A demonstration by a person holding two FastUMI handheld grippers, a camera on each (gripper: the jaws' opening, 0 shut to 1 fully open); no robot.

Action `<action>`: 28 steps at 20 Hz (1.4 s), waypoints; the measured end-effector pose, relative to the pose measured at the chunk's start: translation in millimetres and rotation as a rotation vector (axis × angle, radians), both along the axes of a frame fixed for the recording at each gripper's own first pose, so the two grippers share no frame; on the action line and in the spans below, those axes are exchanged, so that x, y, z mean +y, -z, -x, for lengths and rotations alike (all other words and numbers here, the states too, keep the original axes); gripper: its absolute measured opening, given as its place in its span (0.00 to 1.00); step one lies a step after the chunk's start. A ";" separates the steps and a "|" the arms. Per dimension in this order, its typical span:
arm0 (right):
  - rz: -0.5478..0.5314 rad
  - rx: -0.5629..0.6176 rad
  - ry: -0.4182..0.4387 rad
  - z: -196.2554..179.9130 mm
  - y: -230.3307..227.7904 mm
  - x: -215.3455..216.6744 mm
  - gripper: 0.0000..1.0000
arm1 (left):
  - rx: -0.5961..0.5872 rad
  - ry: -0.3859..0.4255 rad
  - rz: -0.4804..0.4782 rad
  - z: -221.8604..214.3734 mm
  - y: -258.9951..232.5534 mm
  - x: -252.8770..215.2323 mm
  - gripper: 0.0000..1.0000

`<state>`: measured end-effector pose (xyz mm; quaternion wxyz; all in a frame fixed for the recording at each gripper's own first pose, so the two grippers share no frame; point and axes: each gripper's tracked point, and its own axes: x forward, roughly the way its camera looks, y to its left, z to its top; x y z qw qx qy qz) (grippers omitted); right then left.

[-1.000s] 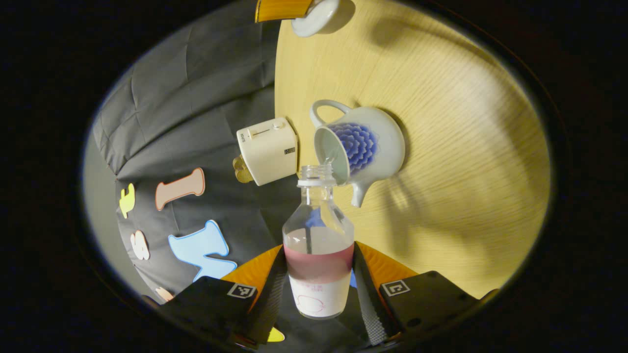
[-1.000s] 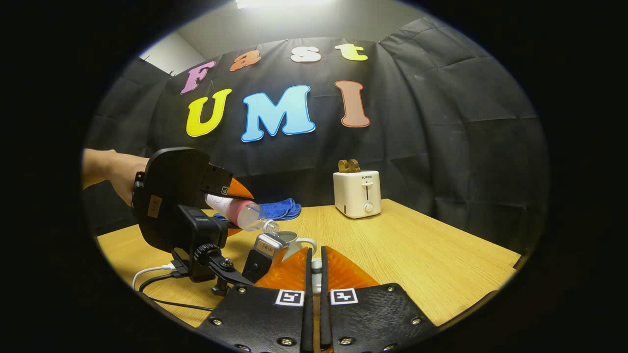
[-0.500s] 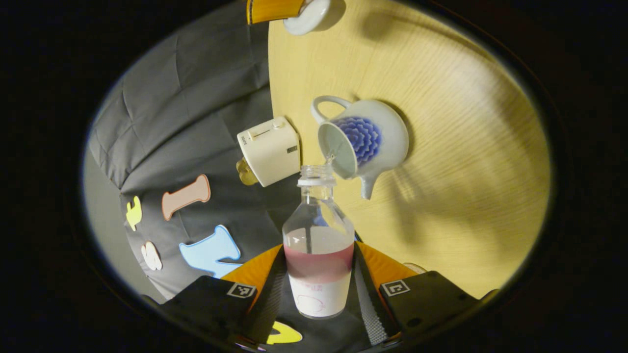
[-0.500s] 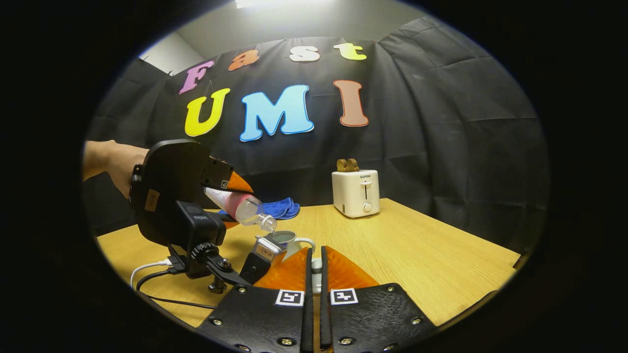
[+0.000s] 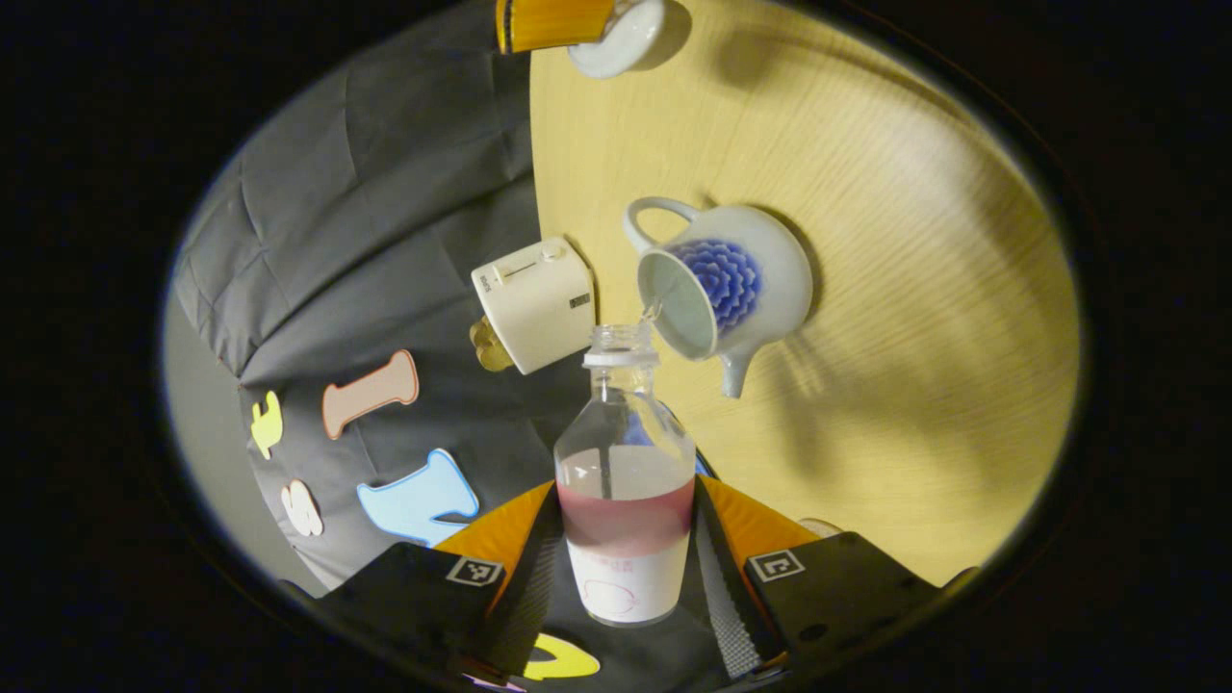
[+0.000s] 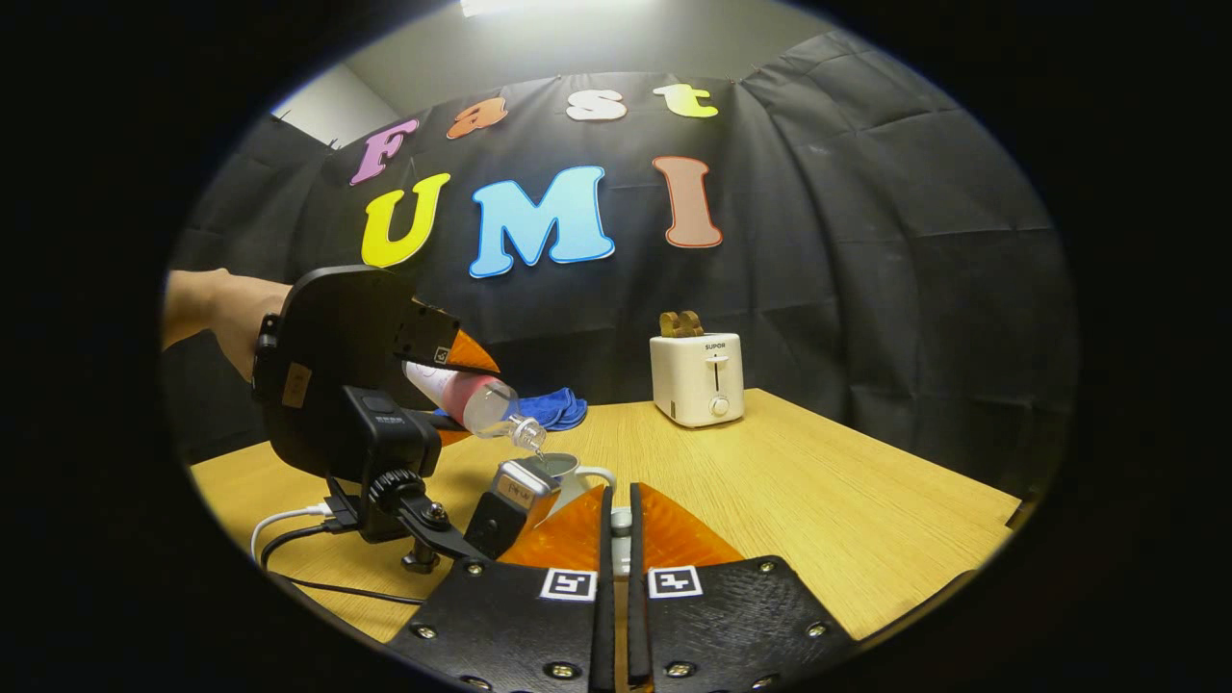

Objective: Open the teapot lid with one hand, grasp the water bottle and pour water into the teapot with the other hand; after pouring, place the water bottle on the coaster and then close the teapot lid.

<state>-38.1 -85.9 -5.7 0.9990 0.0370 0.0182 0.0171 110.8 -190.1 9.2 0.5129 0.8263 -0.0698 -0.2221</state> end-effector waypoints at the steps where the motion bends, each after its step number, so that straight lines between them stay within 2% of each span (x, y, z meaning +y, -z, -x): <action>1: 0.000 0.000 0.000 -0.1 0.7 0.4 0.05 | 0.000 0.001 0.008 -0.8 0.7 -0.4 0.84; 3: 0.002 0.000 0.001 0.0 0.6 -0.3 0.05 | 0.013 -0.004 0.031 -2.2 4.2 1.4 0.84; 6: -0.001 0.000 -0.004 -0.7 0.0 0.9 0.05 | 0.105 -0.032 0.171 0.6 17.4 5.3 0.84; 14: -0.017 -0.009 -0.042 -7.4 -2.9 8.3 0.05 | 0.224 -0.058 0.495 10.5 18.7 13.4 0.84; 18: -0.010 -0.023 -0.057 -9.3 -10.7 16.0 0.05 | 0.237 -0.067 0.577 12.7 12.7 21.6 0.84; 22: -0.001 -0.050 -0.084 -7.2 -20.3 24.4 0.05 | 0.272 -0.087 0.707 15.6 2.0 33.5 0.84; 25: 0.014 -0.091 -0.117 -4.8 -34.0 36.1 0.05 | 0.300 -0.137 0.924 26.7 -20.2 66.3 0.84; 26: 0.016 -0.099 -0.129 -6.3 -37.5 43.0 0.05 | 0.319 -0.160 1.045 33.1 -30.1 81.9 0.84; 28: 0.010 -0.106 -0.154 -7.7 -41.5 55.0 0.05 | 0.325 -0.182 1.206 46.3 -48.1 100.6 0.84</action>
